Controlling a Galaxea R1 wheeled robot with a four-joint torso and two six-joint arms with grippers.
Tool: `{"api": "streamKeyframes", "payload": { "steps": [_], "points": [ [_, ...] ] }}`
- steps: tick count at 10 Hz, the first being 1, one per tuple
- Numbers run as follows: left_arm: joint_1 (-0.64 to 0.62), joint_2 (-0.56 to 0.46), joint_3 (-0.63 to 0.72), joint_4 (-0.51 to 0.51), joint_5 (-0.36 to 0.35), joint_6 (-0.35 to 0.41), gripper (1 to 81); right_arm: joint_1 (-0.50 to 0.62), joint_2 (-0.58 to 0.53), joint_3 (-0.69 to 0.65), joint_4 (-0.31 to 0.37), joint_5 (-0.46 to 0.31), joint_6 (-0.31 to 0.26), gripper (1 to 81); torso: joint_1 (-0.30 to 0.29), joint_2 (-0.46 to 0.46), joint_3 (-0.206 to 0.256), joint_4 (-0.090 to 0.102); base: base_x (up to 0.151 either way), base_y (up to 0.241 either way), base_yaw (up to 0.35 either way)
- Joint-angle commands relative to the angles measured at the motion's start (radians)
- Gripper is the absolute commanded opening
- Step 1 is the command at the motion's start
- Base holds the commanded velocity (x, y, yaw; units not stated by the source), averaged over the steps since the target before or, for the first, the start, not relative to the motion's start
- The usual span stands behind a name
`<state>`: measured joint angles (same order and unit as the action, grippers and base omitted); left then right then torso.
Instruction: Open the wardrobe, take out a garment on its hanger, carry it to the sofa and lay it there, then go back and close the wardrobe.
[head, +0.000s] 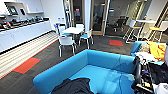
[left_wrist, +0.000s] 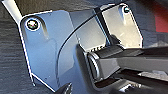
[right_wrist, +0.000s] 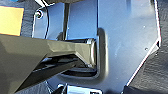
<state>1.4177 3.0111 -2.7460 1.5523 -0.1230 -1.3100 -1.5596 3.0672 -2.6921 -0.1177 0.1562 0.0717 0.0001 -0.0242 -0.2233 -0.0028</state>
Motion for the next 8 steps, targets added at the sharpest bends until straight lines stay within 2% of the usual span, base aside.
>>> {"api": "streamKeyframes", "payload": {
  "steps": [1,8],
  "points": [
    [-0.022,0.005,-0.001,0.017,0.036,0.006,81.1,0.011,0.014,0.003,-0.007,-0.063,-0.001,81.1,0.000,0.000,0.000,0.000,-0.068,0.000,0.000],
    [-0.022,0.006,-0.001,0.017,0.036,0.008,81.1,0.011,0.015,-0.001,-0.007,-0.063,-0.004,81.1,0.000,-0.002,0.001,0.000,-0.078,0.000,0.000]
  ]
}}
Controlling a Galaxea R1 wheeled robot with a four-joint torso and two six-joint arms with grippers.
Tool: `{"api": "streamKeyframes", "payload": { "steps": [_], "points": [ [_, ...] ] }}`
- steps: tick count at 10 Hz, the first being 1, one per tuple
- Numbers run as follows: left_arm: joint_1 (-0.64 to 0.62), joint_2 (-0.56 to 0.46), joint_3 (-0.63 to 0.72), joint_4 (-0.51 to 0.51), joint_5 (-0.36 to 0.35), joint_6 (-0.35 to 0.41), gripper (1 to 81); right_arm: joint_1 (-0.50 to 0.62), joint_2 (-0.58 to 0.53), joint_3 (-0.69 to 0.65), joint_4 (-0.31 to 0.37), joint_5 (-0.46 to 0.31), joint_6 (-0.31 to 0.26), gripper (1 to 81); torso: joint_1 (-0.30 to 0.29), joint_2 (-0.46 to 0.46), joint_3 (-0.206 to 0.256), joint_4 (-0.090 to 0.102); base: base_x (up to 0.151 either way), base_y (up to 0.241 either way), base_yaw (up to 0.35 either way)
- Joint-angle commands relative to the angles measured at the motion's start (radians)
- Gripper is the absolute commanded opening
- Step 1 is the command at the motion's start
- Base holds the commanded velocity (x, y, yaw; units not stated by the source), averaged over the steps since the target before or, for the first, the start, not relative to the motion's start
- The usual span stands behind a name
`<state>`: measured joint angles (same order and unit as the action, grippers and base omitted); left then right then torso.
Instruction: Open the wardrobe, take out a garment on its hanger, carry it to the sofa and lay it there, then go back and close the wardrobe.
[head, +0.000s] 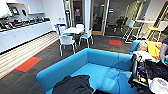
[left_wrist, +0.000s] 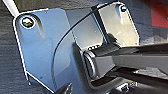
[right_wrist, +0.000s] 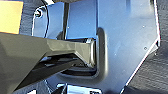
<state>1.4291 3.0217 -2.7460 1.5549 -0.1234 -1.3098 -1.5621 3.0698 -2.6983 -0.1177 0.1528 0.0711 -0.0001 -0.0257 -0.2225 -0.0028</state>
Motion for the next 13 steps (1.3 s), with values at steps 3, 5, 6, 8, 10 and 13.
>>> {"api": "streamKeyframes", "payload": {
  "steps": [3,5,6,8,10,13],
  "points": [
    [-0.034,-0.004,-0.001,0.014,0.036,0.006,81.1,0.013,0.013,0.003,-0.007,-0.058,-0.003,81.1,0.000,0.000,0.000,0.000,-0.075,0.000,0.000],
    [-0.032,-0.006,-0.001,0.014,0.036,0.006,81.1,0.013,0.013,0.003,-0.007,-0.058,-0.004,81.1,0.000,-0.001,0.000,0.000,0.000,0.000,0.000],
    [-0.034,-0.004,-0.001,0.013,0.036,0.006,81.1,0.012,0.013,0.003,-0.007,-0.058,-0.004,81.1,0.000,-0.001,0.000,0.000,0.000,0.000,0.000],
    [-0.034,-0.006,-0.001,0.011,0.036,0.006,81.1,0.010,0.013,0.003,-0.007,-0.055,-0.004,81.1,0.000,0.000,0.000,0.000,0.000,0.000,0.000],
    [-0.034,-0.012,-0.001,0.013,0.034,0.007,81.1,0.010,0.014,0.003,-0.007,-0.053,-0.004,81.1,0.000,-0.001,0.000,0.000,0.000,0.000,0.000],
    [-0.031,-0.013,-0.001,0.014,0.028,0.007,81.1,0.009,0.014,0.003,-0.008,-0.052,-0.005,81.1,0.000,-0.001,0.000,0.000,0.000,0.000,0.000]
  ]
}}
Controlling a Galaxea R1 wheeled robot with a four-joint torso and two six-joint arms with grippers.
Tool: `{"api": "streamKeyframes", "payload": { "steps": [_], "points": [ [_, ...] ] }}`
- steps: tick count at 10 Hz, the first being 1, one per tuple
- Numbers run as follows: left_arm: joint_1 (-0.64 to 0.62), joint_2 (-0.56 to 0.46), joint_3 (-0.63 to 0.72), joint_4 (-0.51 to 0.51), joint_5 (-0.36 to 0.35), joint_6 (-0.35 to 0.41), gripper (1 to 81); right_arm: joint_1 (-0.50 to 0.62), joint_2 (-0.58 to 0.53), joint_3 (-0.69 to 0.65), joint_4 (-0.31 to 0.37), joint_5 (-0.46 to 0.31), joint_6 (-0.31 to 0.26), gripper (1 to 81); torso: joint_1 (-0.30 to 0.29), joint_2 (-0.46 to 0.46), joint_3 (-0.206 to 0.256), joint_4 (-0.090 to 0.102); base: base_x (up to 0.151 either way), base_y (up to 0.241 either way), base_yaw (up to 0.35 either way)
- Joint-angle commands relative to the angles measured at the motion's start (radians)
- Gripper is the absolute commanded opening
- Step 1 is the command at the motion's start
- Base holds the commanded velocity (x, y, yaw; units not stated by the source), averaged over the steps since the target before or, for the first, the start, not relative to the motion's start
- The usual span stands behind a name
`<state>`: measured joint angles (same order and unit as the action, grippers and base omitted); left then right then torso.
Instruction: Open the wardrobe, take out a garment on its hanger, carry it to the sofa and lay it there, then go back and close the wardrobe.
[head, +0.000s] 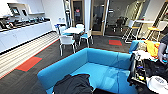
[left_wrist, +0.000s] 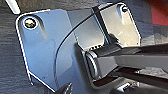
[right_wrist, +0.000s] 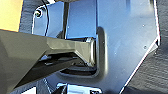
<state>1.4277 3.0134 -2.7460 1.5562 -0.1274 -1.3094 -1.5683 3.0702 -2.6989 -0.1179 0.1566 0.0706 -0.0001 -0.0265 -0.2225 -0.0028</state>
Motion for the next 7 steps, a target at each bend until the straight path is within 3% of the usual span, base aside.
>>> {"api": "streamKeyframes", "payload": {
  "steps": [1,7],
  "points": [
    [-0.029,-0.004,-0.001,0.013,0.038,0.007,81.1,0.017,0.014,0.004,-0.008,-0.057,-0.005,81.1,0.000,0.000,0.000,0.000,0.000,0.000,0.103],
    [-0.029,-0.005,-0.001,0.025,0.040,0.007,81.1,0.018,0.017,0.004,-0.009,-0.058,-0.005,81.1,0.000,0.000,0.000,0.000,0.000,0.000,0.223]
  ]
}}
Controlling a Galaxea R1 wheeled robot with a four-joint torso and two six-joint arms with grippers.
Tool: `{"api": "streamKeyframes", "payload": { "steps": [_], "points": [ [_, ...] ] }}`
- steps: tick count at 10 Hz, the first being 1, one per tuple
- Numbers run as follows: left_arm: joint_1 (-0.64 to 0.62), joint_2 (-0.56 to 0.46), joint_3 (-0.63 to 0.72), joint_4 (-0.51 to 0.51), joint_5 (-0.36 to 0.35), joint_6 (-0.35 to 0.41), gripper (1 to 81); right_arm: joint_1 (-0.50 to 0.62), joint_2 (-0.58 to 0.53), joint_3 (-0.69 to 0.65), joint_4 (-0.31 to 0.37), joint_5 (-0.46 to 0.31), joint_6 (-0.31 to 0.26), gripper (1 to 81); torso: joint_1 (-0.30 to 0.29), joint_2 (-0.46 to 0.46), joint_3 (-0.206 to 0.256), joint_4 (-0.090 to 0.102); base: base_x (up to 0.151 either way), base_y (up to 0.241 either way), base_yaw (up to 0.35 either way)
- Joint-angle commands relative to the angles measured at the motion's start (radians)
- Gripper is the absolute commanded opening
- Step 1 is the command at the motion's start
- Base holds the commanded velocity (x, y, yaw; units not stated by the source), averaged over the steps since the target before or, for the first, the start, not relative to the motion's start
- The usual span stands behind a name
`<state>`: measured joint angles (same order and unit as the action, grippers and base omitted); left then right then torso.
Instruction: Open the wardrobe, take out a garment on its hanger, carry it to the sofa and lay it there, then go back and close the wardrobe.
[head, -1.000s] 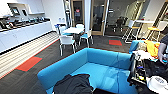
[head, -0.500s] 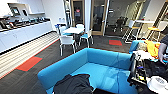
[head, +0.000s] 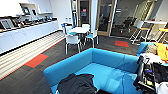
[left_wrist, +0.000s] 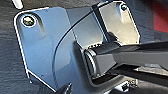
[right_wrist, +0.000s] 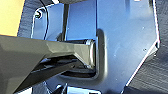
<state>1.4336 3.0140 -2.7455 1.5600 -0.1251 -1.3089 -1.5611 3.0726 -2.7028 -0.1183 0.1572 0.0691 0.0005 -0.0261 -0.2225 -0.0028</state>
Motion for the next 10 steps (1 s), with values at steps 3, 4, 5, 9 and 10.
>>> {"api": "streamKeyframes", "payload": {
  "steps": [3,4,5,9,10],
  "points": [
    [-0.037,-0.003,-0.002,0.032,0.039,0.007,81.1,0.008,0.014,0.008,-0.011,-0.059,-0.005,81.1,0.000,0.000,0.000,0.000,0.000,0.000,0.237],
    [-0.037,-0.001,-0.002,0.034,0.039,0.007,81.1,0.009,0.014,0.008,-0.011,-0.059,-0.005,81.1,0.000,0.000,0.000,0.000,0.000,0.000,0.237],
    [-0.037,-0.001,-0.002,0.034,0.039,0.007,81.1,0.009,0.014,0.008,-0.011,-0.059,-0.005,81.1,0.000,0.000,0.000,0.000,0.000,0.000,0.238],
    [-0.037,0.002,-0.002,0.037,0.039,0.007,81.1,0.006,0.014,0.006,-0.012,-0.058,-0.005,81.1,0.000,0.000,0.042,0.000,0.000,0.000,0.238],
    [-0.037,0.002,-0.005,0.035,0.039,0.007,81.1,0.006,0.016,0.005,-0.012,-0.058,-0.005,81.1,0.000,0.000,0.068,0.000,0.000,0.000,0.238]
  ]
}}
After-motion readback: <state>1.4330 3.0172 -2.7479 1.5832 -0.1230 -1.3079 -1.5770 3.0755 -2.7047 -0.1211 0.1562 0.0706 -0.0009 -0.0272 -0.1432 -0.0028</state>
